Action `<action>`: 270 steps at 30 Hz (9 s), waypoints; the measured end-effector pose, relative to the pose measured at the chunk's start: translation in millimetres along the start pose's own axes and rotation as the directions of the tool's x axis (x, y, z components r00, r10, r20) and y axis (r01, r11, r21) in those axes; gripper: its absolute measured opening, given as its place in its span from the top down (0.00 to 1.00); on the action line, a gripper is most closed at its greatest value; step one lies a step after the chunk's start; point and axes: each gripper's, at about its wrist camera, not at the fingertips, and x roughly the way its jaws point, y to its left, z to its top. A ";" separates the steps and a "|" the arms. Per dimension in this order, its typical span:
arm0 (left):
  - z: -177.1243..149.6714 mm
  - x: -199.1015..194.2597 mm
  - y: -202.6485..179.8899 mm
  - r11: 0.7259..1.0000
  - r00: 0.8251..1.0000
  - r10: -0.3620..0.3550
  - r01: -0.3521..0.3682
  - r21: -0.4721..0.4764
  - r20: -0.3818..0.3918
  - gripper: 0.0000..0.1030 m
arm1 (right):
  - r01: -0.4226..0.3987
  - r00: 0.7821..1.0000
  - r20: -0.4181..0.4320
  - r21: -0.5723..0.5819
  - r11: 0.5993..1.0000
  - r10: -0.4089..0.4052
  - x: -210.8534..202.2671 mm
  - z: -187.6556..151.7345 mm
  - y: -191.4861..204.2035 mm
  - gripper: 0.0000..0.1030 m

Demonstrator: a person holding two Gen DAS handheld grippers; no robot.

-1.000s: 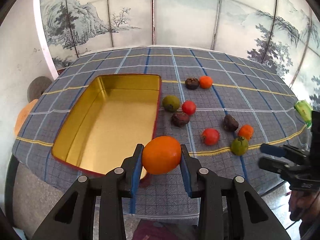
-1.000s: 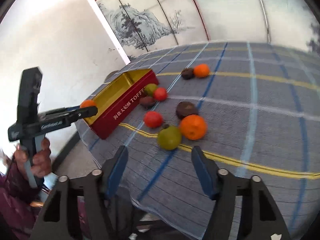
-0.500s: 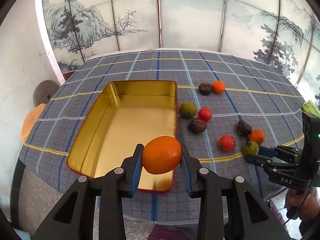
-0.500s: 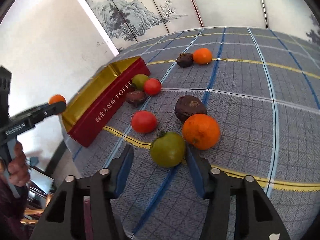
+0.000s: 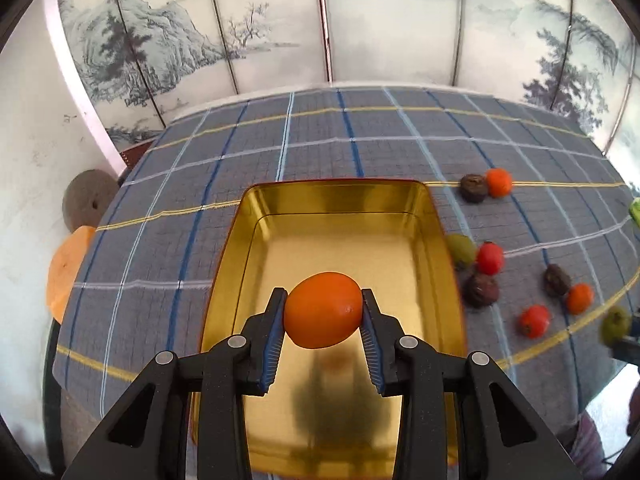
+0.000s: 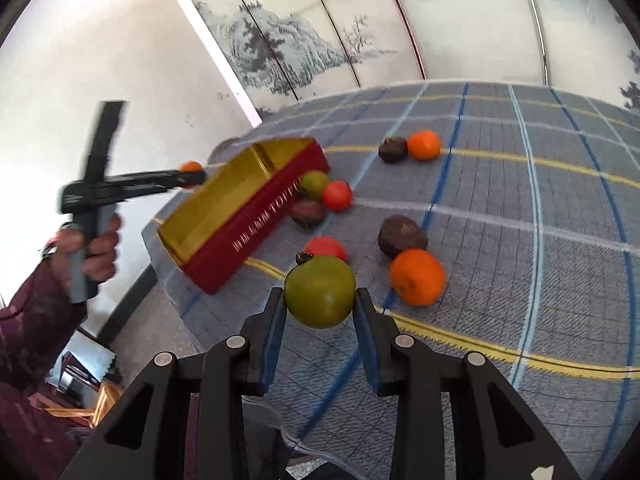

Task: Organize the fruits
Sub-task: 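Lower the orange into the tin and open the left tool while the right tool holds the green fruit, then carry the green fruit into the tin and open the right tool, then grasp a red tomato with the right tool while the left tool grasps a dark brown fruit, then carry the dark brown fruit into the tin and open the left tool while the right tool holds the tomato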

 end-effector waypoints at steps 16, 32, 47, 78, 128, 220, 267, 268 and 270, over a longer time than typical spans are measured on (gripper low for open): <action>49.6 68.3 9.6 0.978 0.986 0.161 -0.154 0.138 -0.040 0.63 | -0.005 0.999 0.043 -0.016 1.000 0.006 -10.2 31.4 3.6 0.69; 55.4 86.7 25.0 0.974 0.980 0.189 -0.179 0.138 -0.062 0.61 | -0.020 1.000 0.005 -0.035 0.999 0.020 4.8 35.3 15.6 0.69; 53.9 60.8 26.1 0.979 0.984 0.178 -0.178 0.096 0.011 0.42 | -0.039 0.999 -0.001 -0.058 0.998 0.039 8.9 40.6 26.6 0.69; -36.7 -35.5 53.4 0.948 0.969 0.246 -0.245 -0.201 -0.025 0.40 | -0.221 0.969 -0.162 -0.219 0.950 0.188 154.8 118.4 118.4 0.68; -72.1 -108.6 -39.3 0.997 0.996 0.043 -0.037 -0.071 0.075 0.03 | 0.045 0.970 -0.187 -0.479 0.876 -0.153 103.6 29.1 51.6 0.44; -24.2 -42.5 -65.1 0.986 0.998 -0.048 0.041 -0.163 -0.037 0.68 | 0.368 0.928 -0.061 0.014 0.930 -0.367 3.5 39.4 -155.7 0.68; -37.6 44.9 26.4 0.984 0.977 0.174 -0.171 0.042 -0.120 0.67 | 0.420 0.904 -0.067 -0.033 0.907 -0.422 9.8 37.6 -145.2 0.68; -37.0 45.1 25.8 0.983 0.976 0.182 -0.177 0.047 -0.120 0.66 | 0.421 0.904 -0.067 -0.034 0.907 -0.422 9.8 37.6 -145.2 0.68; -36.4 44.4 25.7 0.981 0.975 0.192 -0.187 0.053 -0.116 0.64 | 0.421 0.904 -0.067 -0.034 0.907 -0.422 9.8 37.6 -145.3 0.68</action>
